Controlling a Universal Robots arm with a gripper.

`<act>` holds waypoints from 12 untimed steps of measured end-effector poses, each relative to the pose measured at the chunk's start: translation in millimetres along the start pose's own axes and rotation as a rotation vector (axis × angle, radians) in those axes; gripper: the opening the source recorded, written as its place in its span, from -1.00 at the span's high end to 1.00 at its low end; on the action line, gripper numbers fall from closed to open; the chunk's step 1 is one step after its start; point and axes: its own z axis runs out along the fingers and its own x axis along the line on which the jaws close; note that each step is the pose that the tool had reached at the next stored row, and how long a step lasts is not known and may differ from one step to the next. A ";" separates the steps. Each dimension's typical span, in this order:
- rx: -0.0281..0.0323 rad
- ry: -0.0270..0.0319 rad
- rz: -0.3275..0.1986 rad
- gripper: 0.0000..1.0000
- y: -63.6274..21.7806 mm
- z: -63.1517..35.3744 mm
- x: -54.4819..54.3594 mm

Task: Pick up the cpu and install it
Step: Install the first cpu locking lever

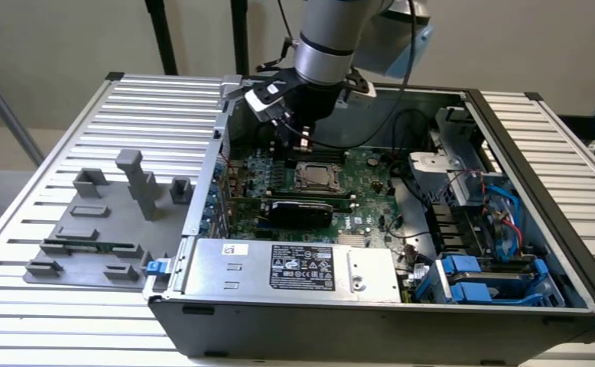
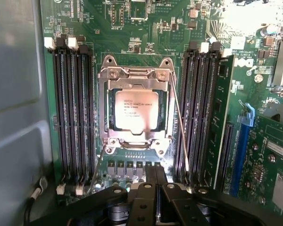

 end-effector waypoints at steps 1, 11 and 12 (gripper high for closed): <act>-0.0001 0.0018 0.003 0.79 -1.3 -0.3 0.0; 0.0012 0.0561 0.039 0.79 -14.7 1.9 0.0; 0.0015 0.0743 0.038 0.79 -15.8 2.1 0.0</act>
